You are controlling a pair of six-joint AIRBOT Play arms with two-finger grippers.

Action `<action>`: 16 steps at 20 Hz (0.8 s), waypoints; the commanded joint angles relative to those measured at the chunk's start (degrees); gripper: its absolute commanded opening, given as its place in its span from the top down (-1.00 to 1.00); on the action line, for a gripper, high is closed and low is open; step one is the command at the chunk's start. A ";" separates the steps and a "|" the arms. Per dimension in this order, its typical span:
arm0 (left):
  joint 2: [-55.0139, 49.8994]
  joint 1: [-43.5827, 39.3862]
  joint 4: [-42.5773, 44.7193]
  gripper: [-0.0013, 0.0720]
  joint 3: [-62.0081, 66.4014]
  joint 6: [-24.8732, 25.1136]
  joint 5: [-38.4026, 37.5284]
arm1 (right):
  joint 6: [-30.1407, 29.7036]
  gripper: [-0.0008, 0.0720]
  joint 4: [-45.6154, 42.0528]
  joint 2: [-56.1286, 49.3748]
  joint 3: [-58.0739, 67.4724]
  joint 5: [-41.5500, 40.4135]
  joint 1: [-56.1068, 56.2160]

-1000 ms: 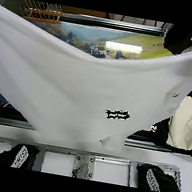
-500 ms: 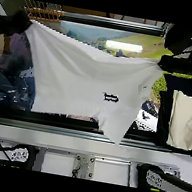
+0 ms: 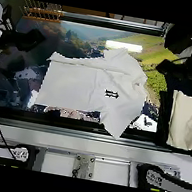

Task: Fold the clothes and pants, and hang the long-sleeved shirts on hangers.

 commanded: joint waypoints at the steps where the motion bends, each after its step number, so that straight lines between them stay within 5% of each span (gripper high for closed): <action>1: 8.85 2.27 1.92 -0.70 -16.26 0.09 -4.83 | -1.75 -0.80 -0.22 5.29 -12.31 7.48 -3.89; 8: 25.40 0.70 2.14 -0.70 -48.22 -0.98 -1.86 | 0.44 -0.79 8.63 8.55 -42.05 -0.68 -7.10; 16: 32.59 0.42 2.16 -0.70 -53.64 -2.71 1.09 | -3.58 -0.79 21.35 3.61 -46.64 -12.57 -2.32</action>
